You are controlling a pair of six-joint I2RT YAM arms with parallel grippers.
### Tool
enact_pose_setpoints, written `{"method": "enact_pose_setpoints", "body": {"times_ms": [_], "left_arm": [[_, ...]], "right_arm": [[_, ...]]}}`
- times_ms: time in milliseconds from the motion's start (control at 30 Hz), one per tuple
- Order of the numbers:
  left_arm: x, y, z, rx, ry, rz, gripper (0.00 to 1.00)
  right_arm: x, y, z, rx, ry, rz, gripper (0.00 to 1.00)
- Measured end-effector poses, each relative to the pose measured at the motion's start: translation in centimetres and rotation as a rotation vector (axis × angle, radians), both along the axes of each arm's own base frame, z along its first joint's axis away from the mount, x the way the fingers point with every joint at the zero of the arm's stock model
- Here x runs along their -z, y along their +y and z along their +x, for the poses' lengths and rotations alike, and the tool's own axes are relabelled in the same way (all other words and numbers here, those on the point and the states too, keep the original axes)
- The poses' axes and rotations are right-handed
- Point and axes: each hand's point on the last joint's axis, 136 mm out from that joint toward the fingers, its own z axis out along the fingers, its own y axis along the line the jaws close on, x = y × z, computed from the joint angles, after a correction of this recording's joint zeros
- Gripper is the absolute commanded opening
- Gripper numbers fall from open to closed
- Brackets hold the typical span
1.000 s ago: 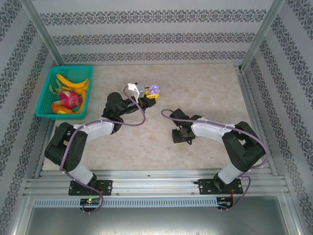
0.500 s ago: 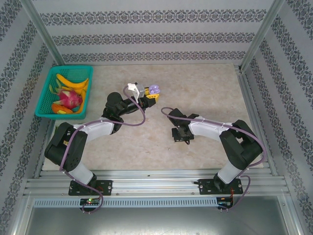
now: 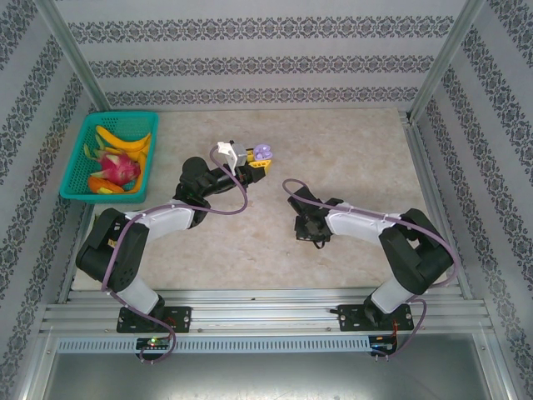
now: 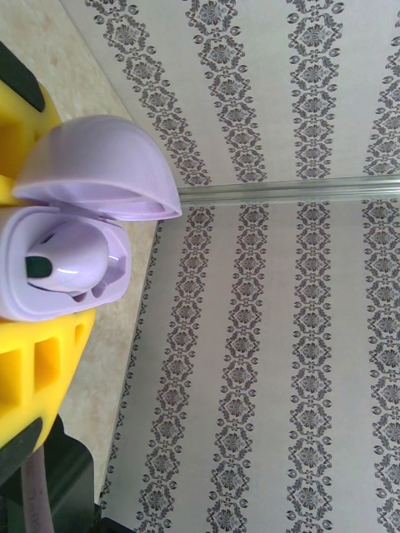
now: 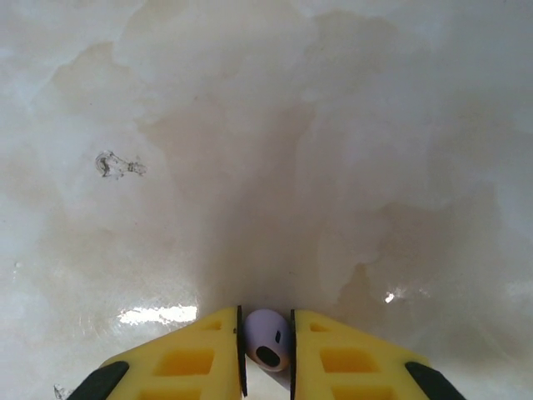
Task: Insert the wireless bluetooth earbuds into the charging case
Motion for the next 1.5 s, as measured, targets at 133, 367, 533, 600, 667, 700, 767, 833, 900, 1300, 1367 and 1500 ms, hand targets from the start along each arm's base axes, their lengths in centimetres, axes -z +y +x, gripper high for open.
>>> {"method": "enact_pose_setpoints", "body": {"times_ms": [133, 367, 533, 600, 667, 700, 767, 833, 900, 1300, 1367, 1500], "left_arm": [[0.0, 0.0, 0.0, 0.000, 0.000, 0.000, 0.00], [0.0, 0.0, 0.0, 0.000, 0.000, 0.000, 0.00], [0.1, 0.0, 0.0, 0.000, 0.002, 0.002, 0.00], [0.1, 0.0, 0.0, 0.000, 0.004, 0.003, 0.00], [0.0, 0.0, 0.0, -0.001, 0.001, 0.004, 0.00], [0.0, 0.0, -0.1, -0.001, 0.000, 0.004, 0.00], [-0.2, 0.1, -0.1, -0.001, -0.003, 0.005, 0.00], [-0.3, 0.1, -0.2, -0.001, -0.007, 0.004, 0.00], [-0.4, 0.1, -0.2, -0.001, -0.010, 0.004, 0.00], [-1.0, -0.1, -0.2, 0.010, -0.021, 0.002, 0.00], [-1.5, -0.1, -0.2, 0.011, -0.028, -0.004, 0.00], [-2.6, -0.4, -0.1, 0.021, -0.044, -0.021, 0.00]], "right_arm": [[-0.6, 0.0, 0.0, 0.001, -0.039, 0.035, 0.20], [-5.0, 0.0, 2.3, 0.040, -0.200, 0.178, 0.20], [-8.6, -0.9, 3.6, 0.071, -0.312, 0.280, 0.21], [-10.3, -1.3, 4.0, 0.082, -0.356, 0.320, 0.22], [-12.2, -1.7, 4.5, 0.090, -0.409, 0.366, 0.22], [-13.1, -1.8, 4.6, 0.092, -0.434, 0.389, 0.22], [-15.3, -2.0, 4.9, 0.090, -0.484, 0.432, 0.23], [-17.2, -2.0, 5.2, 0.075, -0.522, 0.464, 0.23], [-19.6, -1.7, 5.7, 0.056, -0.566, 0.500, 0.23], [-35.6, 1.9, 7.8, -0.135, -0.887, 0.769, 0.24], [-37.0, 2.6, 8.2, -0.159, -0.920, 0.820, 0.24], [-38.0, 3.9, 9.1, -0.183, -0.941, 0.909, 0.24]]}}
